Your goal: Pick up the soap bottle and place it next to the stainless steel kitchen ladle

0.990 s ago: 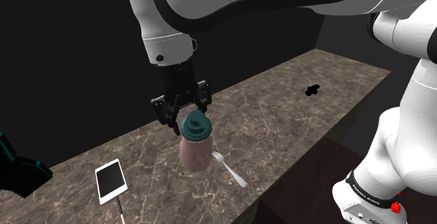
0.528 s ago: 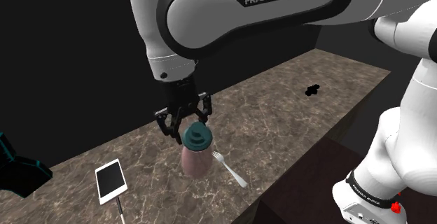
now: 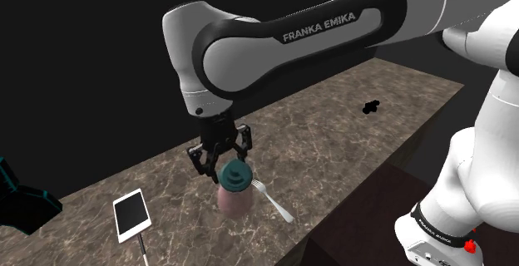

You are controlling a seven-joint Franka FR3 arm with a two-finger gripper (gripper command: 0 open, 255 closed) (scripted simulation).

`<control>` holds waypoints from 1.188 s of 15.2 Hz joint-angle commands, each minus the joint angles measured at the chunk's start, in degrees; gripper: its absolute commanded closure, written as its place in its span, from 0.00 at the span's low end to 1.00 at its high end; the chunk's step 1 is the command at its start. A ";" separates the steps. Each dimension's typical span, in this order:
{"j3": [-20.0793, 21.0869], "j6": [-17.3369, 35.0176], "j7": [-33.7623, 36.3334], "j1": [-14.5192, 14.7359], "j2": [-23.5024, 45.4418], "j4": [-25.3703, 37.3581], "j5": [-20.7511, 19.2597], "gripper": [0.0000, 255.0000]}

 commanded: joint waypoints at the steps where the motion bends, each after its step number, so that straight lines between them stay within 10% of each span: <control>1: -0.03 1.55 -0.20 -0.01 0.12 -1.38 -0.02 1.00; 18: -0.31 12.51 -1.00 0.33 3.50 -9.16 -0.85 1.00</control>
